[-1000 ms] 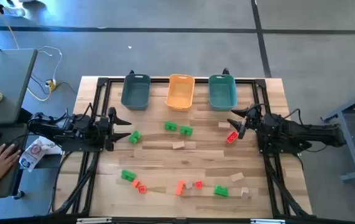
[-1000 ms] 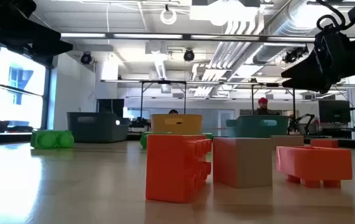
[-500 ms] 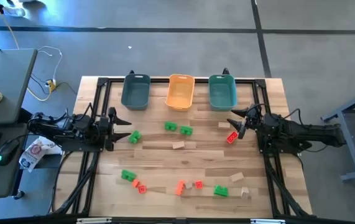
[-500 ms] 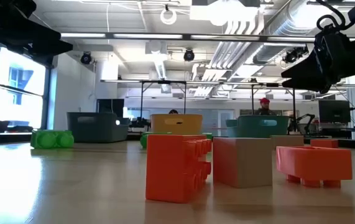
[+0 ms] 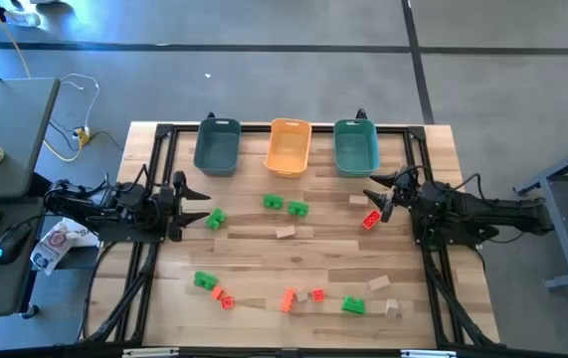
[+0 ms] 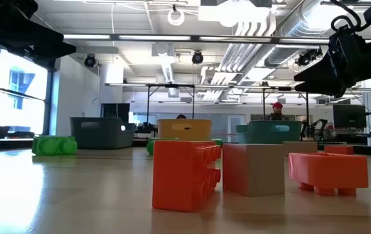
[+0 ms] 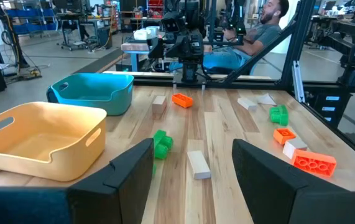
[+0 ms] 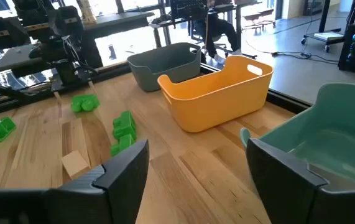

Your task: Sort & place blocks by color

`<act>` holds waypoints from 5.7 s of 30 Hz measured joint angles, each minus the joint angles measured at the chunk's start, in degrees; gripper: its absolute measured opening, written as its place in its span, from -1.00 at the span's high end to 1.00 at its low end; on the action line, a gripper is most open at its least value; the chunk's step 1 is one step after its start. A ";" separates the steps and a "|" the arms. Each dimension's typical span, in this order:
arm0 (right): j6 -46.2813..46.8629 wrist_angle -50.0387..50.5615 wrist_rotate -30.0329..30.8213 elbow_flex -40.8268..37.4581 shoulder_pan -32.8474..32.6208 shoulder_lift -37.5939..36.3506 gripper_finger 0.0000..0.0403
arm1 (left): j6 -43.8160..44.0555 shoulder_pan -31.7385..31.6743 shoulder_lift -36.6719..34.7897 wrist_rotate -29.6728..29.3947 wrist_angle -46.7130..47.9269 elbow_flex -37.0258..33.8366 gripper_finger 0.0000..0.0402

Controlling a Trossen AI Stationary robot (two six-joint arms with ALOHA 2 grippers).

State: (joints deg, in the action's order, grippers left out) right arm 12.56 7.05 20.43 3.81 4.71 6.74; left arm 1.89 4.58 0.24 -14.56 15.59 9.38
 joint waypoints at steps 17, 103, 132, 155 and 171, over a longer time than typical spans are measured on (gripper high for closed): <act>0.02 -0.02 0.00 0.00 0.00 0.00 -0.27 | -0.02 0.00 0.00 -0.01 0.01 0.00 -0.03; 0.02 -0.01 0.00 0.00 0.01 -0.01 -0.27 | 0.00 0.00 0.01 -0.01 0.00 0.01 -0.03; 6.85 -7.67 1.47 0.00 0.14 -0.01 -0.27 | 1.36 0.00 0.00 -0.93 0.00 0.00 -0.03; -8.49 -19.72 1.09 5.39 0.13 1.52 -0.28 | 10.09 0.00 -0.01 -1.06 0.00 -0.01 -0.03; -6.82 25.27 5.74 35.07 0.17 27.37 -0.28 | 14.45 0.02 0.01 -1.06 0.00 0.00 -0.03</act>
State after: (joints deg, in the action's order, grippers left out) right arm 5.73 32.32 26.16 38.88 4.89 34.11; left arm 16.34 4.60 0.25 -15.62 15.59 9.37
